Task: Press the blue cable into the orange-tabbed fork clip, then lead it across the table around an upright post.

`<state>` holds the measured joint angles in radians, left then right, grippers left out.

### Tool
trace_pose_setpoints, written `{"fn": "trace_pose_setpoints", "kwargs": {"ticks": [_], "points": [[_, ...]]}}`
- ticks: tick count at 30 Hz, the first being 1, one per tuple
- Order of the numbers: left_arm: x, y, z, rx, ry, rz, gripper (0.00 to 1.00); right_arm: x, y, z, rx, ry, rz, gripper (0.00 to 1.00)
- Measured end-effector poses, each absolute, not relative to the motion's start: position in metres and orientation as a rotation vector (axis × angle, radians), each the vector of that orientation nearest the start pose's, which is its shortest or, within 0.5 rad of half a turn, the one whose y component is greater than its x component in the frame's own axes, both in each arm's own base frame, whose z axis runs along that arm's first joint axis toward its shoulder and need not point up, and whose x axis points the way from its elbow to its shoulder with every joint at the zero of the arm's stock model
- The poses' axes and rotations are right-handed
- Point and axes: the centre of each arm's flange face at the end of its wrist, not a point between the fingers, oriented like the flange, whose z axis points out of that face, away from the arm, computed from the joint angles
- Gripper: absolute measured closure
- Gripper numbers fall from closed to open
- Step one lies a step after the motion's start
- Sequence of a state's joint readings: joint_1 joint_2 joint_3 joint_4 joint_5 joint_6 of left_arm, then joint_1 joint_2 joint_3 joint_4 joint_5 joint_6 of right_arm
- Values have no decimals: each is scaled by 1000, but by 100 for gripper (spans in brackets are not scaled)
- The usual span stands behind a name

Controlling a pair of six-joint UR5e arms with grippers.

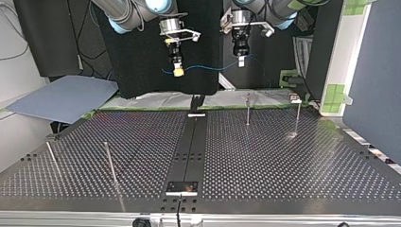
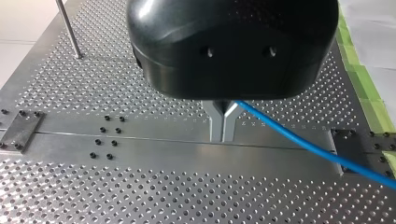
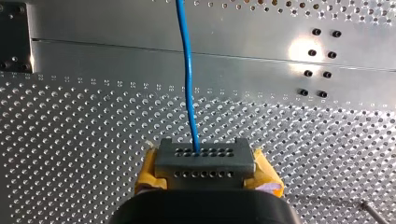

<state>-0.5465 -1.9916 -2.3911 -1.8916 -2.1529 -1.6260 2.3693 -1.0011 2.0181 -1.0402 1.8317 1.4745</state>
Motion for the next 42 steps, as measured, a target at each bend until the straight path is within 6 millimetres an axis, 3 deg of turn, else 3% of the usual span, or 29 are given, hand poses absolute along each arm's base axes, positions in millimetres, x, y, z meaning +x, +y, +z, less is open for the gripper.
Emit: {"fn": "trace_pose_setpoints", "kwargs": {"ticks": [7, 12, 20, 42], "points": [[281, -268, 74, -59, 1575, -21, 100, 459, -291, 84, 1609, -809, 1538, 100], [276, -267, 62, -39, 1604, -11, 100, 459, -282, 63, 1661, -811, 1508, 100], [274, -267, 58, -35, 1611, -8, 100, 455, -277, 34, 1714, -822, 1464, 100], [274, -267, 58, -34, 1612, -8, 100, 454, -277, 32, 1718, -822, 1461, 100]]}}
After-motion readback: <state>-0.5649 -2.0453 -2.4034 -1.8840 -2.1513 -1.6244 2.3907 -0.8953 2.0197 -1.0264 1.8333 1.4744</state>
